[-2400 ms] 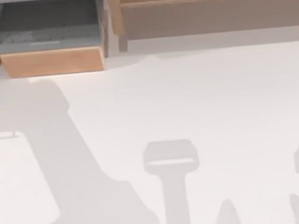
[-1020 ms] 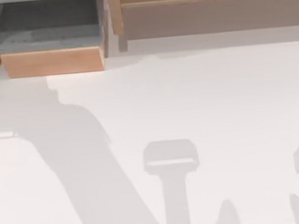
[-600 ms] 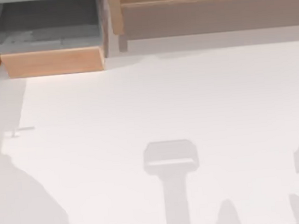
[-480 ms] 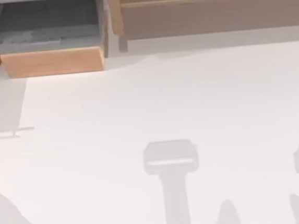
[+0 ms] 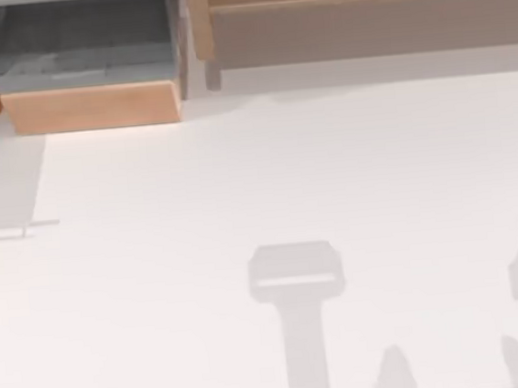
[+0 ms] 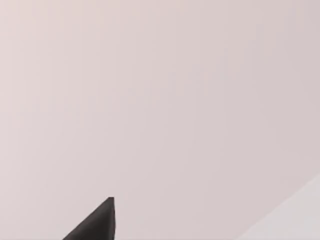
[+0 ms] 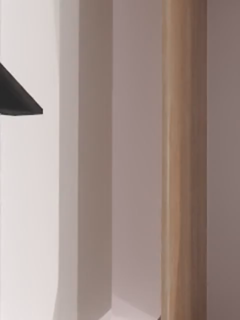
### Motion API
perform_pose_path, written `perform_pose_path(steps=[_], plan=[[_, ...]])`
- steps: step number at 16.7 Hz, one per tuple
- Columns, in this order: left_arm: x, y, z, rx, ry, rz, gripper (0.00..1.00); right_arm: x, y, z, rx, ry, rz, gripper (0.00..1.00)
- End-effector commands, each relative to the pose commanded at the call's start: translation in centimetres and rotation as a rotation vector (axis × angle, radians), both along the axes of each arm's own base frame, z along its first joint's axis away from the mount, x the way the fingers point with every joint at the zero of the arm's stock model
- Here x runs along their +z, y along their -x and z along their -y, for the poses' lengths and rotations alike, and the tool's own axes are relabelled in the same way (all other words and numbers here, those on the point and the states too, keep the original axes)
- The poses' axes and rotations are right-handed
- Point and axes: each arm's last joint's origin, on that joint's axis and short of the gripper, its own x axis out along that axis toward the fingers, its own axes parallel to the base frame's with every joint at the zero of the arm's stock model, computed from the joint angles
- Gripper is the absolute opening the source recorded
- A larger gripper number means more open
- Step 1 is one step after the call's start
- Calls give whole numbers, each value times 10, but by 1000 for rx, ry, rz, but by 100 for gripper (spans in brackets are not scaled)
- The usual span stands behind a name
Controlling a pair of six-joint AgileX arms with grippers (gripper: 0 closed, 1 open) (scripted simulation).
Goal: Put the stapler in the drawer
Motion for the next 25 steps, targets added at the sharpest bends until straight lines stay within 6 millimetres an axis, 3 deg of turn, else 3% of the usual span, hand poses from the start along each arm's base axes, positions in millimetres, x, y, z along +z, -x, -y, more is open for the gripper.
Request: perform_pose_path(steps=[5,9,12,20,25], plan=[[-40,29,52,-192,-174,117,100,0,0,0,0,0,0,100],[-48,41,94,-356,-263,225,100,0,0,0,0,0,0,100],[-49,45,115,-446,-294,280,100,0,0,0,0,0,0,100],[-48,46,120,-471,-303,298,100,0,0,0,0,0,0,100],[-48,23,122,-475,-301,298,100,0,0,0,0,0,0,100]])
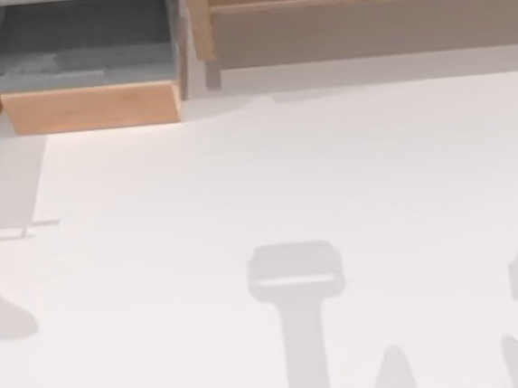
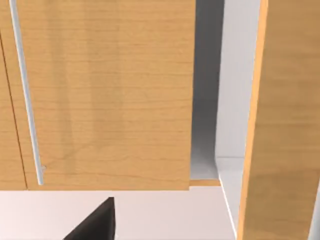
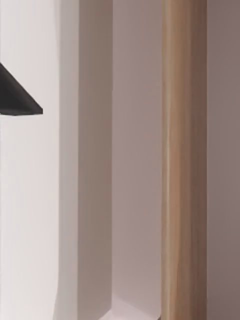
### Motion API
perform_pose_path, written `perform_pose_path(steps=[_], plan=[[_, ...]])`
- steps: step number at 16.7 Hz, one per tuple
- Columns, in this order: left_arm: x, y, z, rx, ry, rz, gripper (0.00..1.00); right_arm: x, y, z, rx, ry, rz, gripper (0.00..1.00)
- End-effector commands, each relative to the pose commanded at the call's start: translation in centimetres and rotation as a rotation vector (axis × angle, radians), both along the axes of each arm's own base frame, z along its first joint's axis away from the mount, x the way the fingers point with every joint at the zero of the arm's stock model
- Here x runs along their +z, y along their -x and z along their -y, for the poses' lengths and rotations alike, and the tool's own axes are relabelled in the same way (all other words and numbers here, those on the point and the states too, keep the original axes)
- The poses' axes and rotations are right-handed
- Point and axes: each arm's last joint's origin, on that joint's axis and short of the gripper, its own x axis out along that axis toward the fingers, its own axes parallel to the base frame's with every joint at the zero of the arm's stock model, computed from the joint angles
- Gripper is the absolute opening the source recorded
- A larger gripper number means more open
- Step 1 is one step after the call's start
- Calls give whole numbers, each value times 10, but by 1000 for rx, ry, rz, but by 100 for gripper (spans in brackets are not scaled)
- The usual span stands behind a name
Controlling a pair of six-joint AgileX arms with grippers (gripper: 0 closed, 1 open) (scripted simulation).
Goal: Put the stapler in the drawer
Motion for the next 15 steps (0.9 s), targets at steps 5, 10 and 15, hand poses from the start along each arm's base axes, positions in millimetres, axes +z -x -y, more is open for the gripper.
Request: perform_pose_path(steps=[5,10,15], plan=[[0,-1,0,0,0,0,92,0,0,0,0,0,0,100],[0,-1,0,0,0,0,55,0,0,0,0,0,0,100],[0,-1,0,0,0,0,17,0,0,0,0,0,0,100]])
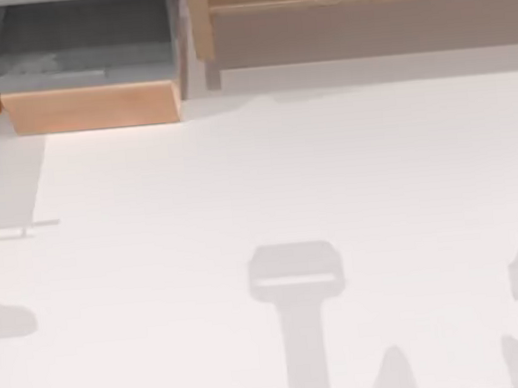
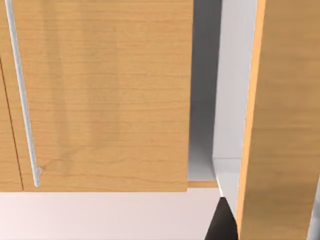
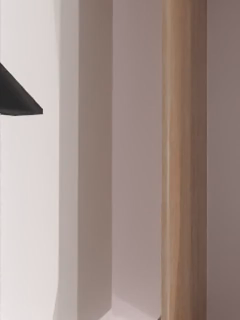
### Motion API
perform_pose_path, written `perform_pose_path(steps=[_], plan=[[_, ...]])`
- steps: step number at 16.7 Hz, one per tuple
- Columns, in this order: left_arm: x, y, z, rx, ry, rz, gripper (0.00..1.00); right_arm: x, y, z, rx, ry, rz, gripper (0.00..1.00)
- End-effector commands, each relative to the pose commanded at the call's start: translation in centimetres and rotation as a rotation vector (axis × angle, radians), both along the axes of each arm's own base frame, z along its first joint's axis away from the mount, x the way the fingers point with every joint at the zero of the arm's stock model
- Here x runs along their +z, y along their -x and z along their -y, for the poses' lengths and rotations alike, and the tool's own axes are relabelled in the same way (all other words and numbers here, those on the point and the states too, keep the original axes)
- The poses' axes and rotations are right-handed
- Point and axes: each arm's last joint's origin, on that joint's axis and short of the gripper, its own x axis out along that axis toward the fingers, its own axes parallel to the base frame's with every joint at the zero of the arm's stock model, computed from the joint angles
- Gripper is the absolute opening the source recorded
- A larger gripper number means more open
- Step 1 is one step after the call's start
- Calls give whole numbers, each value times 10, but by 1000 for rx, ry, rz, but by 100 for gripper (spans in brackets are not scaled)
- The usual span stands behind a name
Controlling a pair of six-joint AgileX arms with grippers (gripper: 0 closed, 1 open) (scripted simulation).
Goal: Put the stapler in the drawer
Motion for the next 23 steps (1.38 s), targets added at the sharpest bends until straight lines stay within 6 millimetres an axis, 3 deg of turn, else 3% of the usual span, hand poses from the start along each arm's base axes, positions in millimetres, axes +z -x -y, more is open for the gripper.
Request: perform_pose_path(steps=[2,3,12,20,23], plan=[[0,0,0,0,0,0,2,0,0,0,0,0,0,100],[0,0,0,0,0,0,0,0,0,0,0,0,0,100],[-4,0,0,2,16,-16,0,0,0,0,0,0,0,100],[-4,-58,0,3,16,-15,0,0,0,0,0,0,0,100],[-4,-63,1,2,16,-16,0,0,0,0,0,0,0,100]])
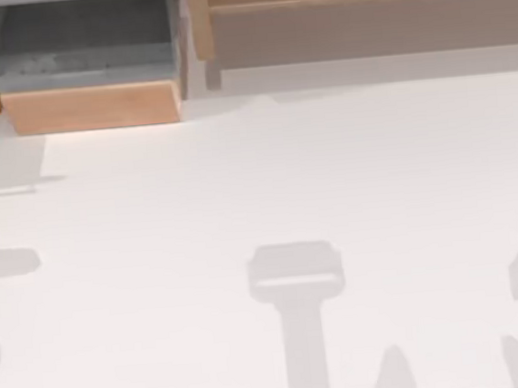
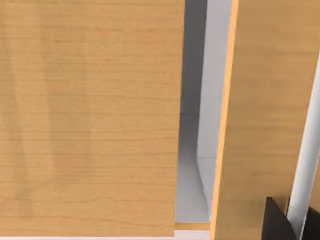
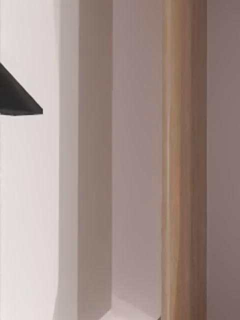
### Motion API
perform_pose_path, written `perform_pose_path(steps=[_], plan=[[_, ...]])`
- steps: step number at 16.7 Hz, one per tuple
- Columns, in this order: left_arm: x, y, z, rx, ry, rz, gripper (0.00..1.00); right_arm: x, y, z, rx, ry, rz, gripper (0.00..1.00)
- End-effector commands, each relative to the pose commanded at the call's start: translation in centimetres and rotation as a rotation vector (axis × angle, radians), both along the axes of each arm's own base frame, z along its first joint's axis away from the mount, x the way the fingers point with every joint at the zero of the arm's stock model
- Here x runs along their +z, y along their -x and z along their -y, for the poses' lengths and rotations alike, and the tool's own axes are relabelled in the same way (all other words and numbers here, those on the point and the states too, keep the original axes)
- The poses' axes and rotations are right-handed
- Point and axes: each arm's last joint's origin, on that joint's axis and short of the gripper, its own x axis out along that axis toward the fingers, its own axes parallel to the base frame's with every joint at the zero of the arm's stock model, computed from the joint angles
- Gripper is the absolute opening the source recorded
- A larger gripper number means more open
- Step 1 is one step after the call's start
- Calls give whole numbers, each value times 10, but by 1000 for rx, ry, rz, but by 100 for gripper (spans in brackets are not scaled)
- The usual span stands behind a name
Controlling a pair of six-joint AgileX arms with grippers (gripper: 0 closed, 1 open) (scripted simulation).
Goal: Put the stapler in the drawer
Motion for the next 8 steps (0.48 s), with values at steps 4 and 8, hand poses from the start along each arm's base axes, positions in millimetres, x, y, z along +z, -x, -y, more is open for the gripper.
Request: perform_pose_path(steps=[4,8], plan=[[-3,-3,-1,1,6,-11,0,0,0,0,0,0,0,100],[-1,-37,-4,6,-3,0,0,0,0,0,0,0,0,100]])
